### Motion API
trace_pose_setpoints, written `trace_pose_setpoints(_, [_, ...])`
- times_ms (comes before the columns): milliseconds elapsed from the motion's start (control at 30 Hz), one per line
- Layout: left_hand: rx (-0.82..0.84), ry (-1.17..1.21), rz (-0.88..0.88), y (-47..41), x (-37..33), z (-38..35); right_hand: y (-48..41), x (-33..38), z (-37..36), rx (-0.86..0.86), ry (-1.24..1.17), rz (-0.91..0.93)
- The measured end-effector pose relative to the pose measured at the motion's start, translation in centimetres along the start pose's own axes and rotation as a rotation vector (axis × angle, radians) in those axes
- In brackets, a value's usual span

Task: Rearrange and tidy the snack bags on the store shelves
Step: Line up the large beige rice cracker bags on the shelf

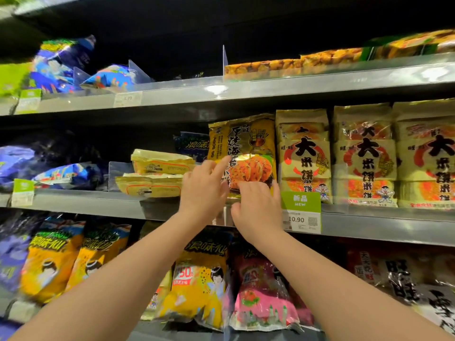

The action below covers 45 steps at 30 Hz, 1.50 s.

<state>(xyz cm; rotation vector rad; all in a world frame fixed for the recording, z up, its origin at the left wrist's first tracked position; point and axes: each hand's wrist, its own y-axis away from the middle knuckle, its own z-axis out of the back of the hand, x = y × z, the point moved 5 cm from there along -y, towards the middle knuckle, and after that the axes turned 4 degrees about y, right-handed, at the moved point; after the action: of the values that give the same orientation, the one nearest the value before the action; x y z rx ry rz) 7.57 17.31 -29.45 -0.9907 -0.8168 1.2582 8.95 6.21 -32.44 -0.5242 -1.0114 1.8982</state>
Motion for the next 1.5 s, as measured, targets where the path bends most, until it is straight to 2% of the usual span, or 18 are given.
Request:
trace_pose_setpoints(100, [-0.130, -0.107, 0.065, -0.3, 3.2, 3.2, -0.2, 2.0, -0.2, 0.023, -0.094, -0.007])
trace_pose_setpoints(233, [0.042, -0.301, 0.263, -1.2, 8.9, 4.7, -0.9, 4.4, -0.6, 0.055, -0.214, -0.007])
trace_pose_setpoints(367, [0.151, -0.236, 0.392, -0.9, 12.3, 4.6, -1.3, 6.5, -1.8, 0.140, -0.392, -0.027])
trace_pose_setpoints(467, [0.100, -0.138, 0.441, -0.1, 12.8, 4.7, -1.5, 7.6, -3.7, 0.277, -0.690, -0.236])
trace_pose_setpoints(600, [-0.013, -0.032, 0.419, 1.8, 13.6, 5.2, -0.7, 10.1, -5.8, 0.590, -1.319, -0.623])
trace_pose_setpoints(767, [-0.077, 0.119, 0.395, 4.6, 14.6, 6.1, -1.3, 11.8, -6.9, 0.639, -1.662, -0.772])
trace_pose_setpoints(1000, [-0.107, 0.357, 0.440, 6.3, 15.8, 6.5, -1.8, 13.0, -8.6, 0.638, -1.614, -0.827])
trace_pose_setpoints(1100, [-0.122, 0.489, 0.628, 5.8, 16.3, 6.8, -2.0, 13.4, -9.2, 0.637, -1.552, -0.793])
trace_pose_setpoints(1200, [-0.056, 0.670, 0.880, 6.0, 17.6, 6.5, -2.1, 13.5, -9.7, 0.621, -1.552, -0.782])
trace_pose_setpoints(1300, [0.012, 0.761, 1.019, 6.8, 19.0, 6.3, -2.1, 13.5, -10.4, 0.552, -1.546, -0.728])
trace_pose_setpoints(1400, [0.027, 0.866, 1.015, 7.8, 20.0, 6.2, -1.6, 13.3, -11.1, 0.500, -1.507, -0.660])
trace_pose_setpoints(1500, [-0.012, 0.907, 0.927, 8.3, 19.9, 7.0, -1.2, 12.9, -11.3, 0.468, -1.496, -0.616])
